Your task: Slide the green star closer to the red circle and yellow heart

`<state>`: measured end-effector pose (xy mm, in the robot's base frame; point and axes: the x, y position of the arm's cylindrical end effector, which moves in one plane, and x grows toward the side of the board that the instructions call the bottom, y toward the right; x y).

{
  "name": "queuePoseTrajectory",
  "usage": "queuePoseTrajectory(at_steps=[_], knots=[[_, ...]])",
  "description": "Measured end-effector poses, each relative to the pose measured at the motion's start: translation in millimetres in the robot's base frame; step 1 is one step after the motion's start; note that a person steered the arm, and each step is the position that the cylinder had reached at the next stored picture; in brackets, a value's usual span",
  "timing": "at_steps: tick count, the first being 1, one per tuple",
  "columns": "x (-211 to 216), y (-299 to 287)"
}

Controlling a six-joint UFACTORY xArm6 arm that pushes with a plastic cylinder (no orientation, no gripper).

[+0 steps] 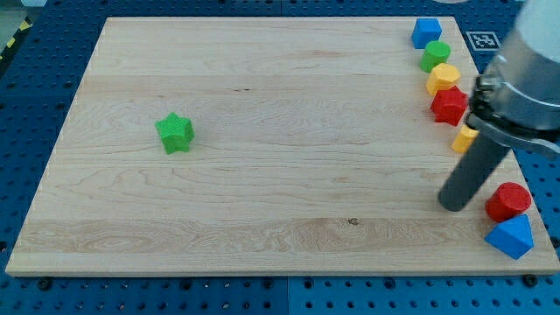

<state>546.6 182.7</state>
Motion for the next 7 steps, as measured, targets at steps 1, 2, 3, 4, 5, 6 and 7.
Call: queuePoseTrajectory(at_steps=[1, 2, 3, 4, 5, 6, 7], knots=[[-1.9, -69.7], [-2.0, -171.9], [-5.8, -287.1], [-40.6, -389.0], [-104.0, -397.8], [-111.6, -392.3], [-110.5, -361.9]])
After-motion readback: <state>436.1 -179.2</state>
